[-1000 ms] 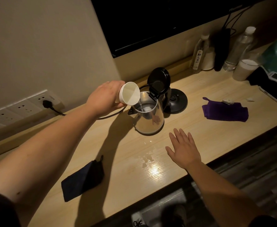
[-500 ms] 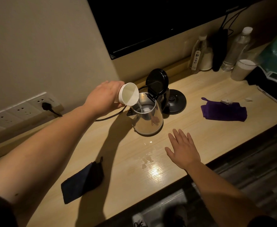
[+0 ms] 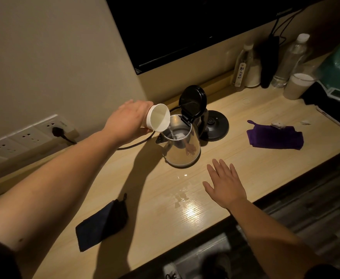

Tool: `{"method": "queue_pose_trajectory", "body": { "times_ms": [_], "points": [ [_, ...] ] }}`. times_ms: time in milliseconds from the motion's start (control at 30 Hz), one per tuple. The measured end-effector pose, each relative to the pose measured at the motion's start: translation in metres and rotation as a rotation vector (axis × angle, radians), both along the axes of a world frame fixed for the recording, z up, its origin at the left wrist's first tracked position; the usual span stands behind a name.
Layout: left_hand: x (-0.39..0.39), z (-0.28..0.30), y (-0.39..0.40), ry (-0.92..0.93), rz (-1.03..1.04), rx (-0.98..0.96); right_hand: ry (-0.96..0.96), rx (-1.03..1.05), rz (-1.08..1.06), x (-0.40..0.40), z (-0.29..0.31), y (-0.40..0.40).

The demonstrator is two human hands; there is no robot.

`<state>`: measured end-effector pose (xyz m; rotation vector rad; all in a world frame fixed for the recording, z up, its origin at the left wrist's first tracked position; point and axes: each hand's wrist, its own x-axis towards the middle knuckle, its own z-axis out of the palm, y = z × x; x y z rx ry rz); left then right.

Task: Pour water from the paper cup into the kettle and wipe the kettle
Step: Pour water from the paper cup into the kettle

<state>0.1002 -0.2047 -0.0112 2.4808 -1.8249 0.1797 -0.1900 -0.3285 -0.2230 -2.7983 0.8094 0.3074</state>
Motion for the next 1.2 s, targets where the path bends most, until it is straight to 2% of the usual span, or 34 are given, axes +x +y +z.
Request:
{"method": "queue_pose_trajectory", "body": {
  "times_ms": [1200],
  "points": [
    [-0.004, 0.010, -0.008, -0.180, -0.133, 0.068, 0.006, -0.020, 0.006, 0.000, 0.000, 0.000]
  ]
}}
